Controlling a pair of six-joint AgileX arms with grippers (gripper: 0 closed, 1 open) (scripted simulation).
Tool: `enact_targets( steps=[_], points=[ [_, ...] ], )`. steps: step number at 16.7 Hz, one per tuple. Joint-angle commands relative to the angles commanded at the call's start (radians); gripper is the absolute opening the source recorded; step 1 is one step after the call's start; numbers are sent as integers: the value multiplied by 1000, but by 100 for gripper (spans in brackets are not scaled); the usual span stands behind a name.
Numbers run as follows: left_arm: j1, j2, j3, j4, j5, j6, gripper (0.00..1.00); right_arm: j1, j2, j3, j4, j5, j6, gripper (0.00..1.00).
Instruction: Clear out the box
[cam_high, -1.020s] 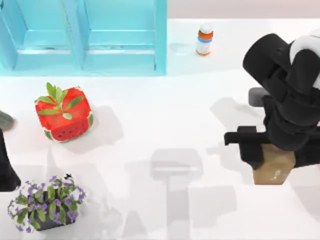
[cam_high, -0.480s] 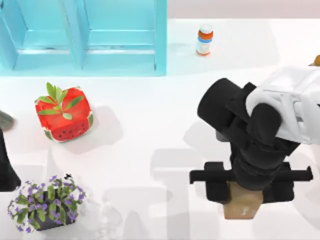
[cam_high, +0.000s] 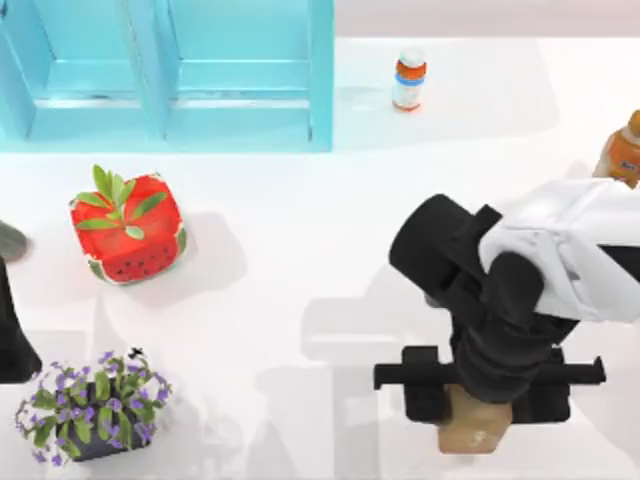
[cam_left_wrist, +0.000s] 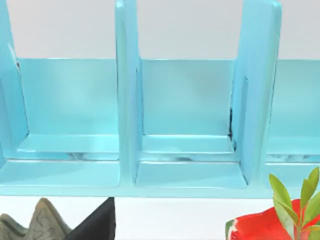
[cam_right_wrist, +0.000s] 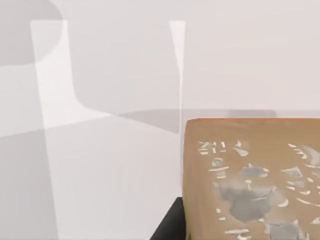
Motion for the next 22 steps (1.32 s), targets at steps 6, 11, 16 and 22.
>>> enact_targets(
  steps=[6, 11, 16, 22],
  points=[
    [0, 0, 0, 0, 0, 0, 100, 1, 11, -12, 14, 1, 1, 8],
    [0, 0, 0, 0, 0, 0, 100, 1, 11, -12, 14, 1, 1, 45],
    [0, 0, 0, 0, 0, 0, 100, 1, 11, -12, 14, 1, 1, 83],
    [0, 0, 0, 0, 0, 0, 100, 1, 11, -12, 14, 1, 1, 100]
  ],
)
